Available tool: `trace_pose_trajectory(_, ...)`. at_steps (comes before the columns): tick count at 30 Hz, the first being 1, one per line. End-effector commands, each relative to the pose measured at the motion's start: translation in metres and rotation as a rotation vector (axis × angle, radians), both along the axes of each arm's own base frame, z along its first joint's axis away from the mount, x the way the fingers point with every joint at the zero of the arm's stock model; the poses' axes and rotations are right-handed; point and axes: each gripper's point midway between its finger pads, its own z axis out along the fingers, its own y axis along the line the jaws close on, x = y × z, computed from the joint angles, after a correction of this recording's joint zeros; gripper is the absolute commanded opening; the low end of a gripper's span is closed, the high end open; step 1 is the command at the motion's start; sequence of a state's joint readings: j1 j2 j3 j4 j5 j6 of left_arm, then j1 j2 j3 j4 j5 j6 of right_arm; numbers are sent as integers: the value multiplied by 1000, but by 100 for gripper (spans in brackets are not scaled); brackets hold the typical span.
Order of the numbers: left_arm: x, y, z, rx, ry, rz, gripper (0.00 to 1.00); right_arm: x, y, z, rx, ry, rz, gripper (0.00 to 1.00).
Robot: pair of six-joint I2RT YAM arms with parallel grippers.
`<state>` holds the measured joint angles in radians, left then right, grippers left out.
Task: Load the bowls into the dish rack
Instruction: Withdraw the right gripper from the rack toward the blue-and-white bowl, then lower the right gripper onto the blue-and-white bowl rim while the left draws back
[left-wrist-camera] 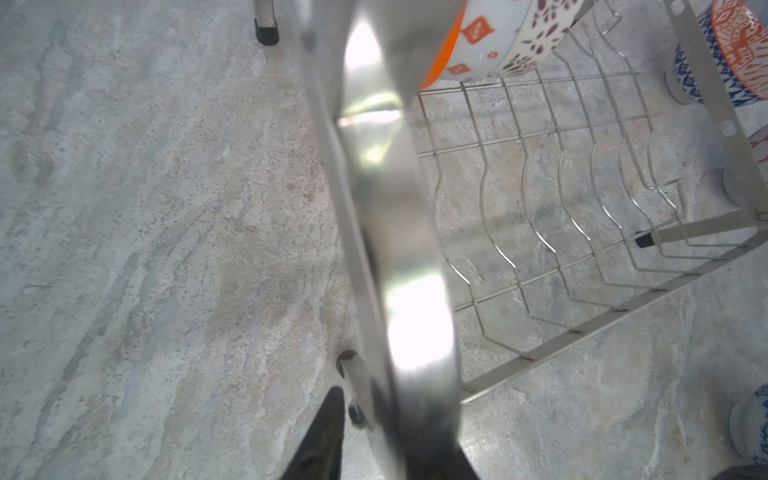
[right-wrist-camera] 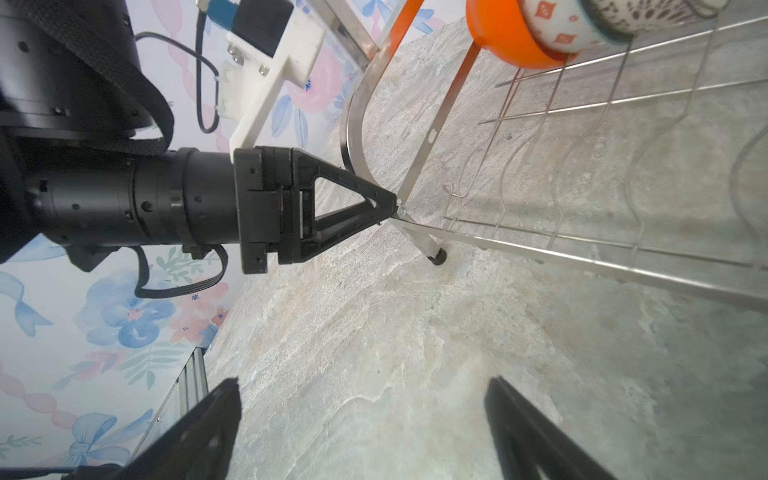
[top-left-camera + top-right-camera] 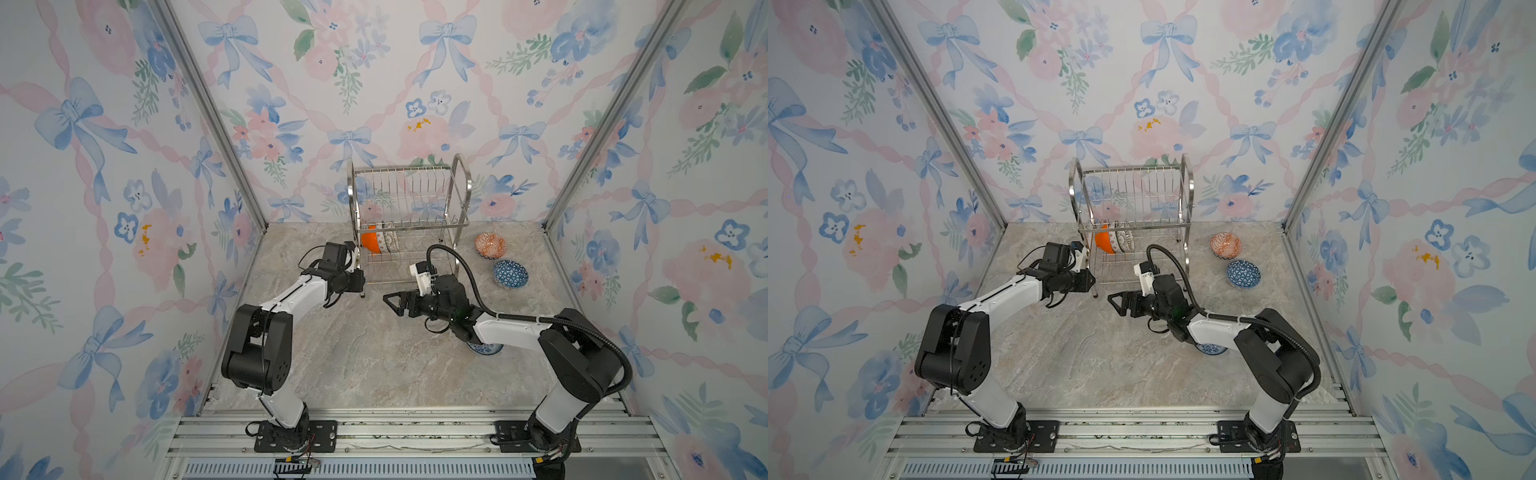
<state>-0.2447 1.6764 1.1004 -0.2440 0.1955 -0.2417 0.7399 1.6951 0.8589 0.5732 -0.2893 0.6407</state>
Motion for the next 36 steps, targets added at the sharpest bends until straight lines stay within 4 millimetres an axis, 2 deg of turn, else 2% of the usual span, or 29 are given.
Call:
trace_pose_trajectory(1, -35, 8, -26, 10, 165, 15, 33, -1, -9, -4, -70, -20, -39, 97)
trace_pose_trajectory(2, -35, 8, -25, 9, 164, 15, 35, 0, -11, -9, -87, -11, -55, 97)
trace_pose_trajectory(3, -35, 9, -23, 6, 160, 18, 37, -1, -14, 1, -81, -22, -68, 97)
trace_pose_trajectory(9, -36, 9, -14, -3, 138, 22, 43, 0, -26, 5, -117, -17, -129, 97)
trace_pose_trajectory(14, -38, 11, -5, -8, 115, 24, 48, 0, -44, 0, -249, 20, -223, 97)
trace_pose_trajectory(19, -43, 11, 5, -18, 93, 28, 54, -12, -39, 13, -251, -31, -192, 97)
trace_pose_trajectory(23, -51, 11, 14, -38, 74, 22, 66, -18, -43, 18, -241, -13, -204, 97)
trace_pose_trajectory(28, -65, 9, 24, -59, 48, 4, 86, -24, -61, 17, -241, 53, -256, 97)
trace_pose_trajectory(31, -73, 8, 32, -62, 24, 1, 98, -27, -83, 20, -269, 60, -336, 97)
trace_pose_trajectory(34, -79, 5, 39, -69, 0, -6, 98, -27, -108, 22, -339, 58, -433, 97)
trace_pose_trajectory(36, -82, 1, 45, -72, -17, -18, 98, -30, -125, 18, -444, 71, -466, 97)
